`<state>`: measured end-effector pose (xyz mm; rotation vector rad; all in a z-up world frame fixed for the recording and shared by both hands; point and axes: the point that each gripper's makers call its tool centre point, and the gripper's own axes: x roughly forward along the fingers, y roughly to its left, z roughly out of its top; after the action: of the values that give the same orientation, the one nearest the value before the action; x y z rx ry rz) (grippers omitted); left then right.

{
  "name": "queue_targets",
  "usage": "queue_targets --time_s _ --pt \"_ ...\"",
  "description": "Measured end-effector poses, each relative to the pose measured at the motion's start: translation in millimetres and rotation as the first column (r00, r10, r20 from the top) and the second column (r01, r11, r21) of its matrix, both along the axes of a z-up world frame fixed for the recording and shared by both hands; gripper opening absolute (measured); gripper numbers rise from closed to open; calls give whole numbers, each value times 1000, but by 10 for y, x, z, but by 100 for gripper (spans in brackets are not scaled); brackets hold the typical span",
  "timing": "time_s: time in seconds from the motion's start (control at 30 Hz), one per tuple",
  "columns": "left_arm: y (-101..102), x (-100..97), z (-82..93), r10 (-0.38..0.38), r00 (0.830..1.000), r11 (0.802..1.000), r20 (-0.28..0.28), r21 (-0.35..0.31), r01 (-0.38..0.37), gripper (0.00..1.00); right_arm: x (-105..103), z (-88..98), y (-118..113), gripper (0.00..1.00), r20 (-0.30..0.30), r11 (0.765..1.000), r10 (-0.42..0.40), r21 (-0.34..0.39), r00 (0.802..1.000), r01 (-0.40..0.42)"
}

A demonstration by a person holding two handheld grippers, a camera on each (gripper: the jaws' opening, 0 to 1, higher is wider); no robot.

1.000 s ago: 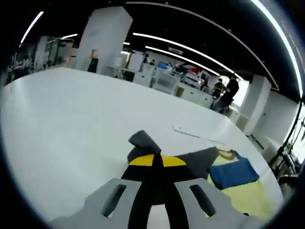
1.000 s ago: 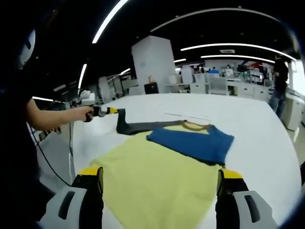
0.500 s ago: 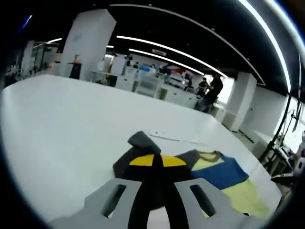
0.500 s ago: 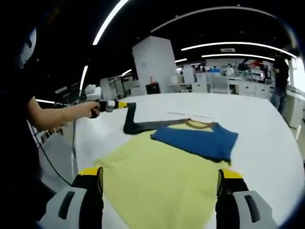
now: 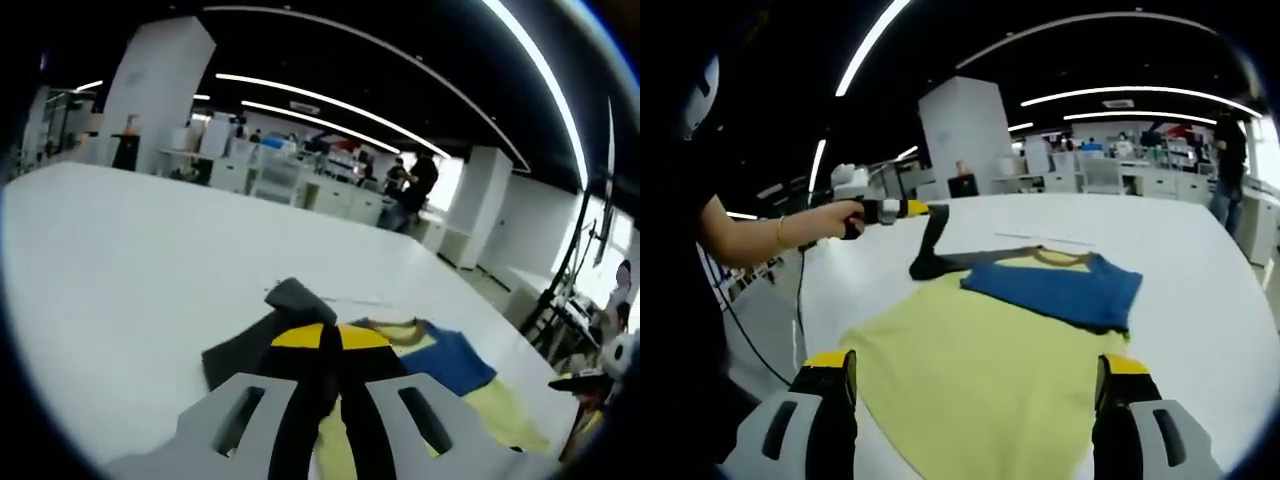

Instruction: Fold the garment on the visible template until the final outline fits inside the template.

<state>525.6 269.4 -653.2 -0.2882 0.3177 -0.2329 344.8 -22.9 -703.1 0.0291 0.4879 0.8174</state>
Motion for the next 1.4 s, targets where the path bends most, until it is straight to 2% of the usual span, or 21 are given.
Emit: queue_targets --time_s 0.53,0.83,0.97,1.23,1.37,1.4 --pt "-611 174 192 -103 994 994 45 -26 104 0 -16 -43 -40 99 -11 1000 -13 4 1000 13" --pt "-1000 254 170 -170 984 985 48 -31 171 0 -18 -106 -94 99 -31 1000 -26 3 999 26" --pt "-1175 294 187 -196 978 979 67 -43 199 0 -11 -120 -128 99 -38 999 -41 12 998 41" --pt "-1538 309 103 -257 964 965 65 -41 260 0 -42 -139 -198 99 -46 999 -36 -5 998 36" --pt "-1687 329 82 -276 959 960 68 -33 279 0 -42 -147 -231 99 -50 999 -41 -12 998 41" --pt "-1721 335 71 -287 956 957 68 -15 288 0 -41 -147 -234 99 -51 999 -44 -11 998 43"
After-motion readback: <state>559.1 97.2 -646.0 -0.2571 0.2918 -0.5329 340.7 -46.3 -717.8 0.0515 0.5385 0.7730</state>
